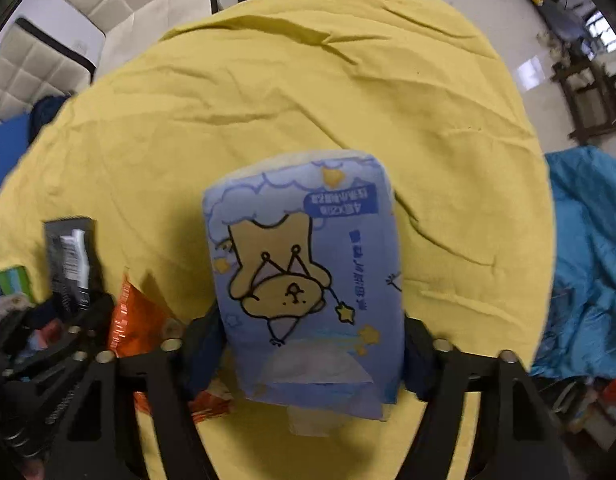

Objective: Organize snacks
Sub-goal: 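Grasp the black pack with the left tool while the right grasps the blue tissue pack, then carry both packs into the box and lower them beside the earlier bags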

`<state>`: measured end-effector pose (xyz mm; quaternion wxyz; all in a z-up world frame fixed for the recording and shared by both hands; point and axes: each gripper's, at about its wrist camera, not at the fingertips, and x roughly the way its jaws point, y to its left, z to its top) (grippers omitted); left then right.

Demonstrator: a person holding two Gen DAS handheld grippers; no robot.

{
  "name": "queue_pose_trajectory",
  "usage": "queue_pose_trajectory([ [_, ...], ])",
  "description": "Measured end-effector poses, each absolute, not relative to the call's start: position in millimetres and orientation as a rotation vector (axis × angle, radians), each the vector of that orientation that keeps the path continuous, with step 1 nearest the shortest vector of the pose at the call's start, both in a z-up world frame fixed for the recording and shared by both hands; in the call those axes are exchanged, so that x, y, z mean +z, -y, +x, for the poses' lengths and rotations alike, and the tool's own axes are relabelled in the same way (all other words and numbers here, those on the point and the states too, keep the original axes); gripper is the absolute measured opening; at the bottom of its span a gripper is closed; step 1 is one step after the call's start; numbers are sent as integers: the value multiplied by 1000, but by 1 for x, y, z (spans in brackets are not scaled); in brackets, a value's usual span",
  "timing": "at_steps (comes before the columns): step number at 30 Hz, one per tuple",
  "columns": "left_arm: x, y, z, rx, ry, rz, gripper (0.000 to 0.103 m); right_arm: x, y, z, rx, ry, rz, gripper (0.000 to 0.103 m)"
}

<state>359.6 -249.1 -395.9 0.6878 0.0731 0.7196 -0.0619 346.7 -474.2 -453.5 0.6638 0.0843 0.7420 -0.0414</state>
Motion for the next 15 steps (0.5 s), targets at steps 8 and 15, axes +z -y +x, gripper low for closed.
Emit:
queue_pose_trajectory([
  [8,-355,250,332,-136,-1497,172,50,-438,473,320,-102,-1643,175,49],
  [15,-302,243,298,-161,-1393,120,50,-399,476,290,-80,-1573,220,49],
])
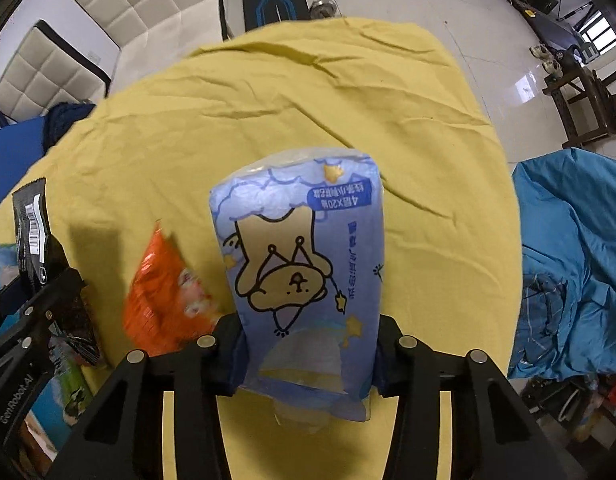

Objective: Organize snacks
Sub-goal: 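Carry both packs into the box and lower them beside the earlier bags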

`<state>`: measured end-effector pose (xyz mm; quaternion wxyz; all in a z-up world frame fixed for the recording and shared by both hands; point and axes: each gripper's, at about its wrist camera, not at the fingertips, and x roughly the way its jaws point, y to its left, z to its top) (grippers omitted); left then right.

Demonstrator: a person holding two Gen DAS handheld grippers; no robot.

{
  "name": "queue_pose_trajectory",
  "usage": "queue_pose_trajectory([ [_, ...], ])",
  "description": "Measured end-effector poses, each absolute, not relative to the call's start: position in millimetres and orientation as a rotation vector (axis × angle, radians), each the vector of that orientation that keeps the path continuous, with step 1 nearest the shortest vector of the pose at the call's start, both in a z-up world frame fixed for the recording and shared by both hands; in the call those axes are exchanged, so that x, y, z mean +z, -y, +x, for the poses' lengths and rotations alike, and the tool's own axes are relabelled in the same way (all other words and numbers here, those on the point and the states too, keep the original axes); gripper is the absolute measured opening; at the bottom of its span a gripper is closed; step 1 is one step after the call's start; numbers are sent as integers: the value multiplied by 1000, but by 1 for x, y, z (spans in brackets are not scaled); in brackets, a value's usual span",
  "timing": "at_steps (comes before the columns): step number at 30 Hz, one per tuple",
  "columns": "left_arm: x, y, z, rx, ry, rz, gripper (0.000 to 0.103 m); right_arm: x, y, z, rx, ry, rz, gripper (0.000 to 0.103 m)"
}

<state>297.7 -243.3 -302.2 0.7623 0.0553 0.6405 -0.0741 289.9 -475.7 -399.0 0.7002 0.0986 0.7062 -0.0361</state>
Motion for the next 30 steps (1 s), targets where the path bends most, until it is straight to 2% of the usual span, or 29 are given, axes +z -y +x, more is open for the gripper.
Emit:
queue_pose_trajectory([
  [8,-240,236,280,-203,-1300,95,50,-338,469,253,-30,-1483,265,48],
  [21,-182,203,234,-250,-1213,66,50,-255,399,200,27,-1395,287,48],
  [30,-163,124,201,-262,-1207,-17,50,-216,326,168,70,-1365,303,48],
])
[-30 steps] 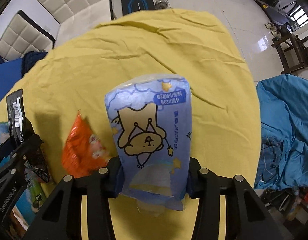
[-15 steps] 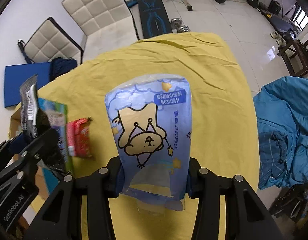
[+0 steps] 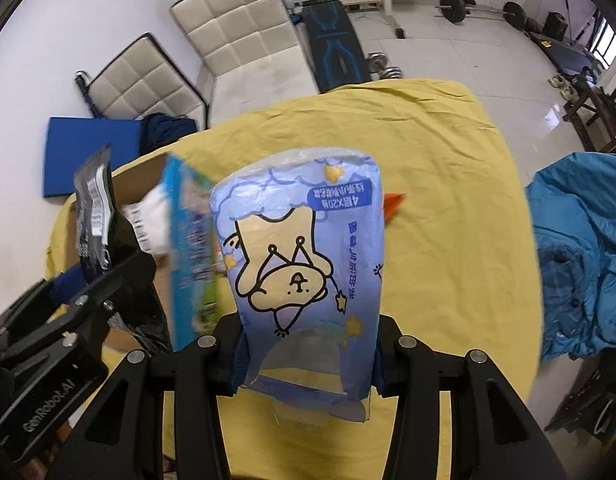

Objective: Organize snacks
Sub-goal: 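Carry both packs into the box and lower them beside the earlier bags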

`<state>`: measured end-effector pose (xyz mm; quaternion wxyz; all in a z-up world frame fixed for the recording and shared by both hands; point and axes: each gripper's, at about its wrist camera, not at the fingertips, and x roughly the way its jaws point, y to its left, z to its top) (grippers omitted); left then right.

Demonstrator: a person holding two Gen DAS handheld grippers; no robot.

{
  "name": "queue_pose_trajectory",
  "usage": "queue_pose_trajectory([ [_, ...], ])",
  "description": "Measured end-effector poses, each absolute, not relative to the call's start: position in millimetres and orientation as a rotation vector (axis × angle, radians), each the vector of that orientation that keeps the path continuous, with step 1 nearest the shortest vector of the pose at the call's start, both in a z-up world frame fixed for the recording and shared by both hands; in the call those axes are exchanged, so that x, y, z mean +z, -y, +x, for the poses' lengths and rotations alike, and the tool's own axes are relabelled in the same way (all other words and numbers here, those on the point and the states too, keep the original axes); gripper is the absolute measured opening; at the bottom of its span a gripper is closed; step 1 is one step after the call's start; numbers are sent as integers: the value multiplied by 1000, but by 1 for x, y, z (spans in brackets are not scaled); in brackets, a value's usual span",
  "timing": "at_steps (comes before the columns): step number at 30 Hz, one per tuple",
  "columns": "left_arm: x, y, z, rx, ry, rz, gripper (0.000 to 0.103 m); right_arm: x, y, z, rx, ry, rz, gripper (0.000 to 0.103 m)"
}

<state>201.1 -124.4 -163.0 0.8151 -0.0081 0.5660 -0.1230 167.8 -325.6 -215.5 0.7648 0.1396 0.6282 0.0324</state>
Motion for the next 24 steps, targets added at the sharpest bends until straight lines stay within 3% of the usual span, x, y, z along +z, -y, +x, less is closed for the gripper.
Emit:
queue_pose_trajectory([
  [13,-173,-61,210,-88,-1277,-73,50,-225,140,190,245,-1427,265,48],
  [24,-270,-145,285,-16,-1450,-89,50,-334,56,216,225,-1645,231,49],
])
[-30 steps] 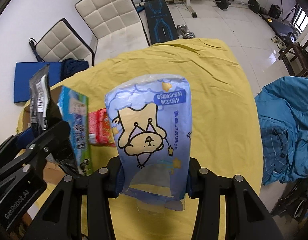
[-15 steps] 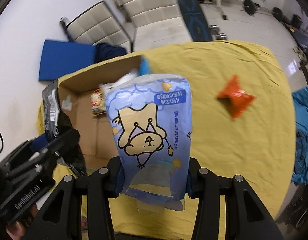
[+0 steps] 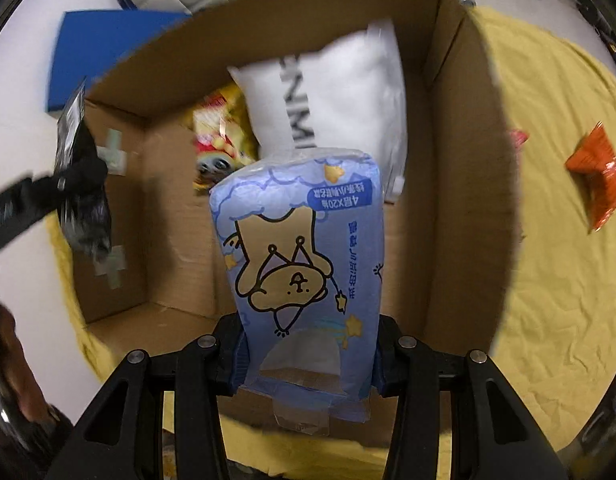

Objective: Organize snacks
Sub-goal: 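Carry both packs into the box and lower them beside the earlier bags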

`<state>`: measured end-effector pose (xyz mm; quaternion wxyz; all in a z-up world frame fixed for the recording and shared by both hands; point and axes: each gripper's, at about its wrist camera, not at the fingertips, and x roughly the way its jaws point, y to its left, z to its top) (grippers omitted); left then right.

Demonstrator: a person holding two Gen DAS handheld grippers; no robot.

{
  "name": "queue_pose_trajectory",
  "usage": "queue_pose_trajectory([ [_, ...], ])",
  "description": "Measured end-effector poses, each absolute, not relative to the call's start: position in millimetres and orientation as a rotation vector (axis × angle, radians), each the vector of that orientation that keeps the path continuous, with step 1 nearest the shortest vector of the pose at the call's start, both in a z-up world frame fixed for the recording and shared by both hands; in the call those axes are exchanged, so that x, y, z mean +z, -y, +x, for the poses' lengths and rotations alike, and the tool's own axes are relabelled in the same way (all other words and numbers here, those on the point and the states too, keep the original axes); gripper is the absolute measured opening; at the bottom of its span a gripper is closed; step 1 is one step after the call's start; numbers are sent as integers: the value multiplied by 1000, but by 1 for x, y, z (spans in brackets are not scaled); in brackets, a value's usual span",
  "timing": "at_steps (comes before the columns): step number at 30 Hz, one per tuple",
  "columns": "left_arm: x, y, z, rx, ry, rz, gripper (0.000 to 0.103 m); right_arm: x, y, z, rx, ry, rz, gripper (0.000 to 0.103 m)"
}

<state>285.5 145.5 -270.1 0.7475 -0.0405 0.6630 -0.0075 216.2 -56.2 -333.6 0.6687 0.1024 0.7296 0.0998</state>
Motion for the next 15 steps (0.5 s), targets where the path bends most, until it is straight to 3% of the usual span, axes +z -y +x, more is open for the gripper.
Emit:
queue_pose_trajectory([
  [11,-345,-144,316,-49,-1609,-7,52,-397,36,219,129,-1756,123,52],
  [15,-354,-147,321,-44,-1636,-30,52,-404,37,217,106,-1764,102,60],
])
